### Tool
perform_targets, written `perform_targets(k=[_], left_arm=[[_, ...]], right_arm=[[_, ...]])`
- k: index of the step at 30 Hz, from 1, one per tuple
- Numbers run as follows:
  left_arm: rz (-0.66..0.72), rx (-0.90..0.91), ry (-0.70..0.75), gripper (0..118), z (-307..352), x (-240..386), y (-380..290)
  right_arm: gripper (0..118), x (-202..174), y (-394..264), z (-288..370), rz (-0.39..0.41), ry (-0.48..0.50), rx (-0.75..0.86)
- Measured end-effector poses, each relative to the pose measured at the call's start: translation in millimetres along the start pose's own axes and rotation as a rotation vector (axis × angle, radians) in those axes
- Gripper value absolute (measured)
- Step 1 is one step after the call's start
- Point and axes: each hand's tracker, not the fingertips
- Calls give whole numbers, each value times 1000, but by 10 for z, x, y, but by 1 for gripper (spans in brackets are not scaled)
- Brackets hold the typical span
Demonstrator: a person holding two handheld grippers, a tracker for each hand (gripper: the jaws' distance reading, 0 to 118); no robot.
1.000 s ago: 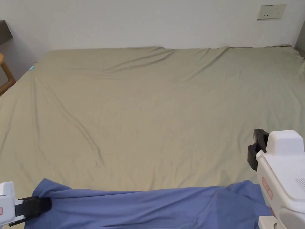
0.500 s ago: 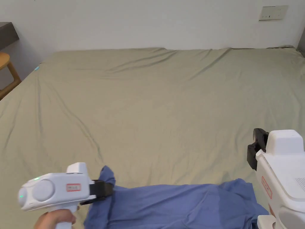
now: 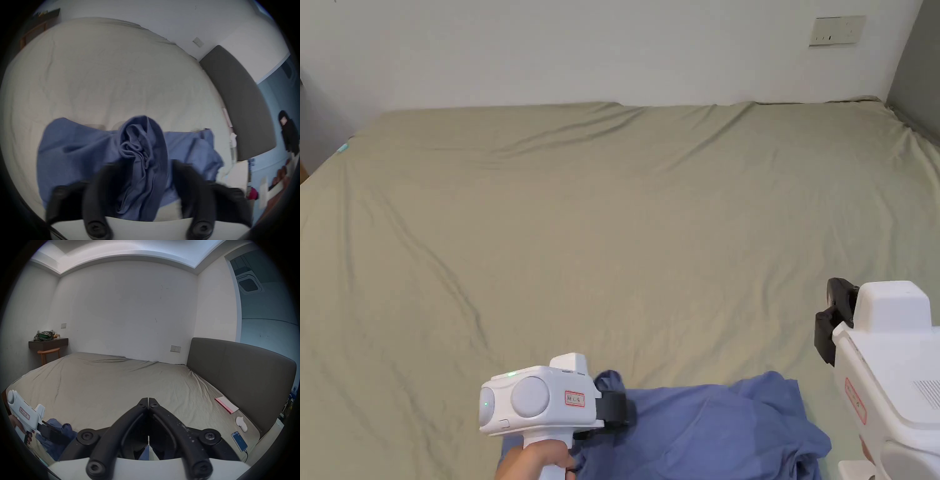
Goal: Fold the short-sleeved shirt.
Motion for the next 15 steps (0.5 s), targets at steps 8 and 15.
perform_targets(k=[8, 15], left_arm=[[-65, 218, -27, 114, 672, 44, 86], [-252, 493, 280, 1, 1025, -180, -73]], right_arm=[[1, -11, 28, -3, -10, 1, 3], [1, -67, 49, -31, -5, 19, 8]])
